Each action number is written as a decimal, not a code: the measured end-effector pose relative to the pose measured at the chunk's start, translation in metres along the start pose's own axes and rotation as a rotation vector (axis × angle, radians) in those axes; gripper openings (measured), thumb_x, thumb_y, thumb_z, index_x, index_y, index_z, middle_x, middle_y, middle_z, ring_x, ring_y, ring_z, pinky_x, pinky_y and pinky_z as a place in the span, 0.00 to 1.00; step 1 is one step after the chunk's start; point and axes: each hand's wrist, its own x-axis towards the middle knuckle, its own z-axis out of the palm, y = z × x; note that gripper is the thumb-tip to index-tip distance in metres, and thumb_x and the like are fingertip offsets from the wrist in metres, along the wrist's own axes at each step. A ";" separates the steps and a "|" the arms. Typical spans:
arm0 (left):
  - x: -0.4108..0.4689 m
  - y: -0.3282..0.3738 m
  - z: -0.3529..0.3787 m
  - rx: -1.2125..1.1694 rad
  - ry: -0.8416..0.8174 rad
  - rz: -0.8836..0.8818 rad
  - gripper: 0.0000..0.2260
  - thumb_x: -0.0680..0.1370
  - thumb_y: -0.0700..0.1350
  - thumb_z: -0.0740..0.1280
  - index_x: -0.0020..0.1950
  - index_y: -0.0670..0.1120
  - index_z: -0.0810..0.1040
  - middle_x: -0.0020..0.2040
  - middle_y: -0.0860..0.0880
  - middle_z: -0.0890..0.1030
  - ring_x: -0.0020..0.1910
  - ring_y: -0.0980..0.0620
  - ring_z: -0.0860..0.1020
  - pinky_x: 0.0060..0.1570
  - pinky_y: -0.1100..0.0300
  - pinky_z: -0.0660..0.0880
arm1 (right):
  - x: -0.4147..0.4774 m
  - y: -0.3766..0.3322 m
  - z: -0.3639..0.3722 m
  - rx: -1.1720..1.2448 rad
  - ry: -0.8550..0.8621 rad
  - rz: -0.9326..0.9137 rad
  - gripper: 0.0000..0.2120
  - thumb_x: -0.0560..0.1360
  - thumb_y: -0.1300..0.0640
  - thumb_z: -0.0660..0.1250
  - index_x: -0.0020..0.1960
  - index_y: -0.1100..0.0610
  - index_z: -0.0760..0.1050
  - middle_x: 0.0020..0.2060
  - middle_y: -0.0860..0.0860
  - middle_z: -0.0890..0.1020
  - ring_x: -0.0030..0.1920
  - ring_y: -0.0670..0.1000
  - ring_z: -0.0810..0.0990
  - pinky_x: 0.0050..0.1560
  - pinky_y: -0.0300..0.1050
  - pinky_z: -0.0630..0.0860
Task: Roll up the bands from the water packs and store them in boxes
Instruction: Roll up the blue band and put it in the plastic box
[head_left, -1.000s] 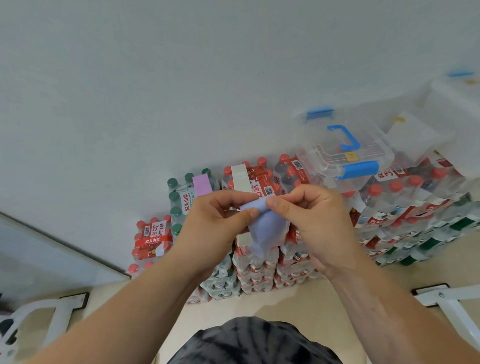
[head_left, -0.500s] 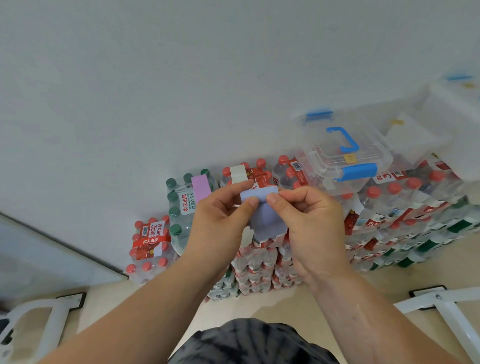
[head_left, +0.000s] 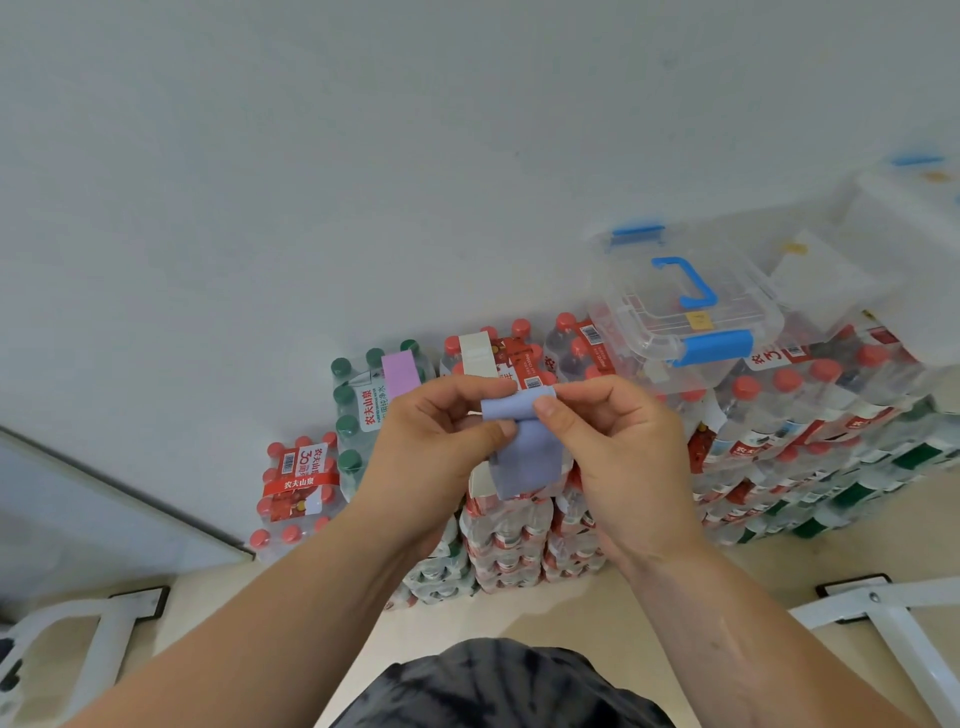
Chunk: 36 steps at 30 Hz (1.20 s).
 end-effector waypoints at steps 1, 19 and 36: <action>0.000 0.001 0.000 -0.009 -0.010 -0.010 0.13 0.74 0.27 0.69 0.50 0.44 0.84 0.44 0.47 0.87 0.42 0.53 0.84 0.40 0.62 0.78 | -0.001 0.000 0.000 0.002 0.003 -0.009 0.04 0.73 0.63 0.75 0.43 0.55 0.83 0.40 0.50 0.87 0.43 0.52 0.86 0.49 0.49 0.83; 0.004 0.009 0.002 0.029 0.008 0.015 0.13 0.73 0.29 0.72 0.44 0.48 0.85 0.42 0.51 0.87 0.38 0.56 0.83 0.36 0.67 0.76 | 0.008 -0.007 -0.012 0.052 -0.065 0.025 0.01 0.70 0.57 0.75 0.40 0.54 0.84 0.38 0.53 0.87 0.42 0.56 0.86 0.49 0.57 0.82; 0.002 0.007 0.003 0.004 0.043 -0.015 0.09 0.74 0.30 0.72 0.48 0.44 0.84 0.40 0.49 0.86 0.39 0.56 0.83 0.36 0.66 0.77 | 0.003 -0.004 -0.004 0.015 -0.044 0.006 0.05 0.70 0.52 0.75 0.43 0.53 0.84 0.39 0.50 0.88 0.43 0.50 0.86 0.46 0.52 0.83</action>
